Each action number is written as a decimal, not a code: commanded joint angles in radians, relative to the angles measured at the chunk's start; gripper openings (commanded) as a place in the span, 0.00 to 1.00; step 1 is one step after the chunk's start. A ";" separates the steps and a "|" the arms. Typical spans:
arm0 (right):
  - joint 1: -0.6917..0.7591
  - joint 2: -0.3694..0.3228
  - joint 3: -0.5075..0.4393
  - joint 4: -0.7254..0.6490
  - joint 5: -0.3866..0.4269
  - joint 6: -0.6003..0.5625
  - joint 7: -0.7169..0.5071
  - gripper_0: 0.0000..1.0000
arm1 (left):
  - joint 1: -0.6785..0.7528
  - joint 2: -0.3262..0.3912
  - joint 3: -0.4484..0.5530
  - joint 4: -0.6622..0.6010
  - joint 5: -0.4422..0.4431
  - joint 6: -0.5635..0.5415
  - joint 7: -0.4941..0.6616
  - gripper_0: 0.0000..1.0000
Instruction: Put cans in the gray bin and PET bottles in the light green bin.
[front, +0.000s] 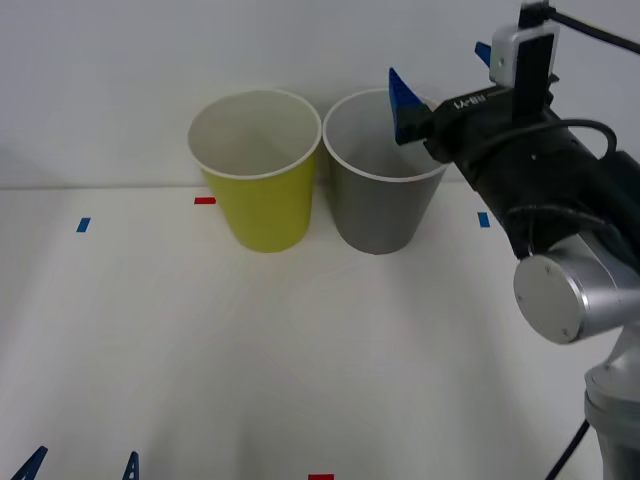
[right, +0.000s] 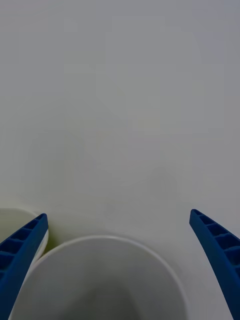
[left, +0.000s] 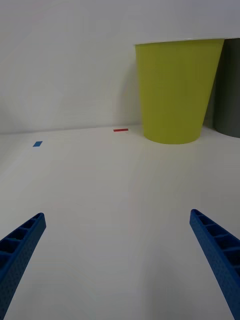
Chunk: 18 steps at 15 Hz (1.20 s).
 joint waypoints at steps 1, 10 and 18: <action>0.280 -0.050 0.051 -0.103 -0.005 -0.161 0.005 0.97 | 0.000 0.000 0.000 0.000 0.000 0.000 0.000 1.00; 0.676 -0.131 0.100 -0.101 0.019 -0.464 0.031 0.97 | 0.000 0.000 0.000 0.000 0.000 0.000 0.000 1.00; 0.817 -0.185 0.114 0.077 0.180 -0.864 0.041 0.97 | 0.000 0.000 0.000 0.000 0.000 0.000 0.000 1.00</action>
